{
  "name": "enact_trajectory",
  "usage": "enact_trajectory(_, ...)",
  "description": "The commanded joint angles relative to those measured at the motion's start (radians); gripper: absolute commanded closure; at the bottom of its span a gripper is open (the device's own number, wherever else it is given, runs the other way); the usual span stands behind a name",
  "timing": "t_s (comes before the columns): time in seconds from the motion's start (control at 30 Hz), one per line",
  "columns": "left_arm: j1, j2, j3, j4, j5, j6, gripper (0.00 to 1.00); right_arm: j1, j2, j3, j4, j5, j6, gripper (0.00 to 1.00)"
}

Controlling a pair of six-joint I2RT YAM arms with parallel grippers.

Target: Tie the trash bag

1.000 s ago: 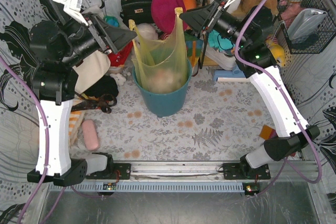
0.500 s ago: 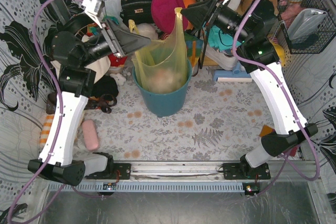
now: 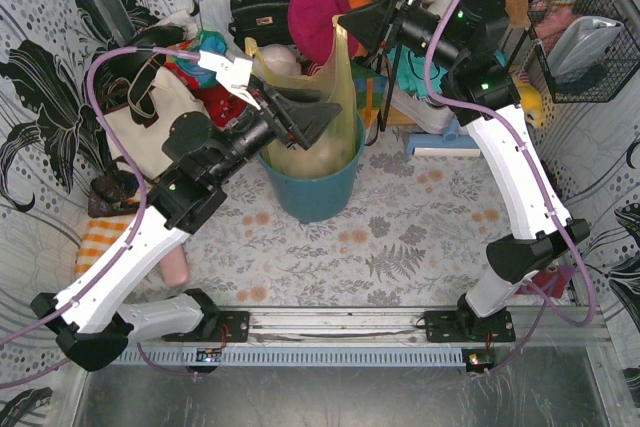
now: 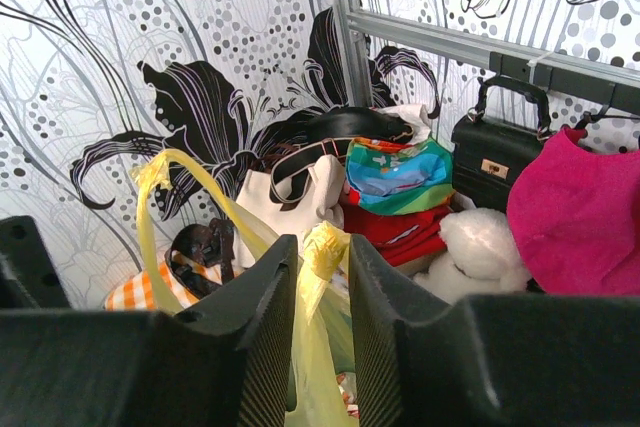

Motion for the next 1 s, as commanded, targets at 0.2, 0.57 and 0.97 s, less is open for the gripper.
enact_trajectory(0.2,-0.005,0.004,-0.229,0.549,-0.087,0.238,0.30,0.000,-0.002,0.010,0.038,-0.037,0.000,0.71)
enact_trajectory(0.57,-0.004,0.055,-0.268,0.733,-0.084,0.310,0.30,-0.001,0.043,0.016,0.019,-0.011,-0.009,0.77)
enact_trajectory(0.97,-0.005,0.111,-0.263,0.774,-0.149,0.333,0.30,0.000,0.008,-0.013,0.091,-0.009,0.005,1.00)
